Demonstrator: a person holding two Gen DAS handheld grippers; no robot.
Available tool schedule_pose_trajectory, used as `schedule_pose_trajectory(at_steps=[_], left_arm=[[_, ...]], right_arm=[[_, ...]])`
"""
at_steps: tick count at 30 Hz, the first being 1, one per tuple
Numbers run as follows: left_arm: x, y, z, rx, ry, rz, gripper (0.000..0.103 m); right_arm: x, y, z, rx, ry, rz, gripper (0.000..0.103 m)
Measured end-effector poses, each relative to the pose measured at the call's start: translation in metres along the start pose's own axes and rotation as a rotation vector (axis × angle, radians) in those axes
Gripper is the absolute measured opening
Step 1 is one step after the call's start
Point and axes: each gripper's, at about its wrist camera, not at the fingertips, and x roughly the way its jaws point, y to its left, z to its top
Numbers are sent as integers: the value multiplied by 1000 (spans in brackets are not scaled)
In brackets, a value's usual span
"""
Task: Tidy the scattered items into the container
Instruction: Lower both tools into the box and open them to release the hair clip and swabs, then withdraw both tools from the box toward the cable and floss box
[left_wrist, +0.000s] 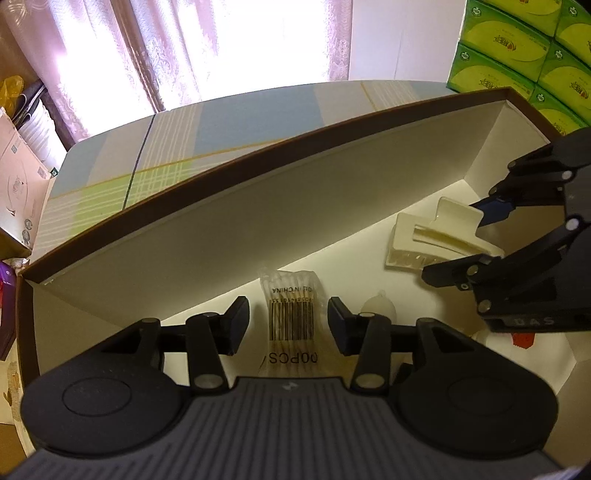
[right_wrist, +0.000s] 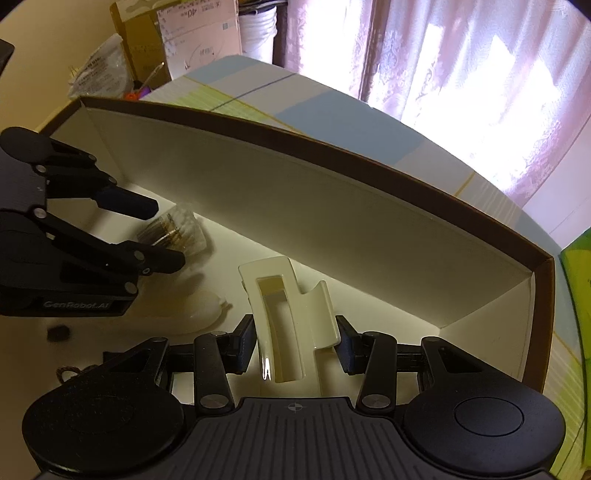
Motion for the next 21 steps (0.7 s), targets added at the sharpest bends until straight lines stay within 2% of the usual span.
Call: schedule_pose_trajectory(at_steps=[6, 7, 8, 9, 11, 15, 21], left_arm=[[0, -3, -1, 0, 6, 0, 47], [-1, -3, -1, -1, 7, 2, 49], [-2, -3, -1, -2, 6, 4, 51], [-3, -3, -1, -2, 5, 6, 51], [-5, -3, -2, -3, 3, 11, 51], [-12, -3, -3, -10, 0, 15, 54], [-28, -5, -6, -12, -13, 23, 71]], right_arm=[[3, 1, 7, -5, 13, 0, 48], [1, 2, 6, -7, 3, -2, 67], [-2, 3, 5, -12, -18, -19, 93], [-7, 5, 5, -19, -44, -27, 96], [-14, 6, 5, -29, -75, -12, 96], [-24, 4, 4, -32, -73, 5, 96], [-43, 12, -8, -47, -81, 40, 96]])
